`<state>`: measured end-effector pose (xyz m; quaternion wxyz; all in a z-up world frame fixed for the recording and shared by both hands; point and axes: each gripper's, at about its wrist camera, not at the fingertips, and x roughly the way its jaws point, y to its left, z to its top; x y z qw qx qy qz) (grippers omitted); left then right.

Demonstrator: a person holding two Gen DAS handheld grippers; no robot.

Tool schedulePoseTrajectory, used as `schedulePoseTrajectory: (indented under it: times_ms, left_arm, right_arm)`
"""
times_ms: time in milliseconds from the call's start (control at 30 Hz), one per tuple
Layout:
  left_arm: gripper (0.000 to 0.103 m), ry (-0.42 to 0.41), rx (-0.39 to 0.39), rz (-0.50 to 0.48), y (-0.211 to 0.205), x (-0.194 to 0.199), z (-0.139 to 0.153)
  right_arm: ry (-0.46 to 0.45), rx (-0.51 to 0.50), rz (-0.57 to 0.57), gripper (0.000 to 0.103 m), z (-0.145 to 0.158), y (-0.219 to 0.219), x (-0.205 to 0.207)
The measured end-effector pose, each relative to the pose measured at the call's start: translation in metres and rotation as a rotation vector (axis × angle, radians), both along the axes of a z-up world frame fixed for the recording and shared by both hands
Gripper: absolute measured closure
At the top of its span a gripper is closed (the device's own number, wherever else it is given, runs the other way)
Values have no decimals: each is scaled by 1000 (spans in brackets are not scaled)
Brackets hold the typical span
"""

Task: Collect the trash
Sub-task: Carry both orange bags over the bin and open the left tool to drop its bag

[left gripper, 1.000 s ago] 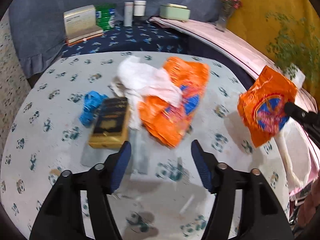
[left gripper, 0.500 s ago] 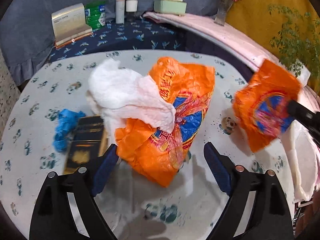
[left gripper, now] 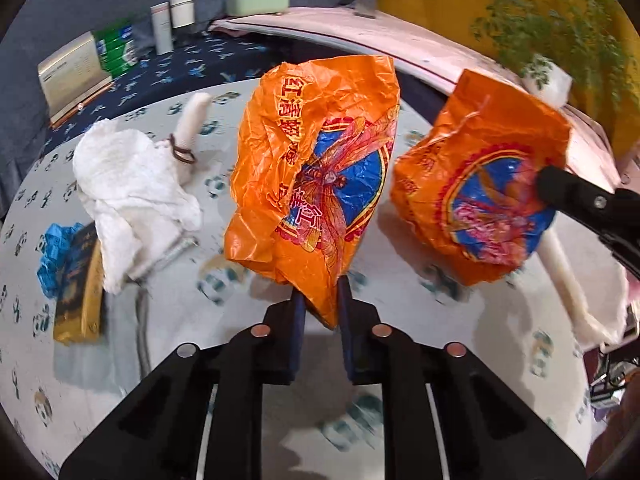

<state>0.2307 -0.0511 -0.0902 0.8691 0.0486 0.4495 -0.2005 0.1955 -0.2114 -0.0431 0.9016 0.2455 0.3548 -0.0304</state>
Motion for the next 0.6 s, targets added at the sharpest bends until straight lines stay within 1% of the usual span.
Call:
schedulePoseTrajectory:
  times_ms: [267, 600]
  left_arm:
    - [90, -15, -42, -43, -19, -46, 21]
    - [90, -59, -59, -115, -56, -79, 52]
  right_arm:
    - [-7, 7, -41, 99, 5, -13, -41]
    - [-29, 0, -103, 98, 19, -41, -98]
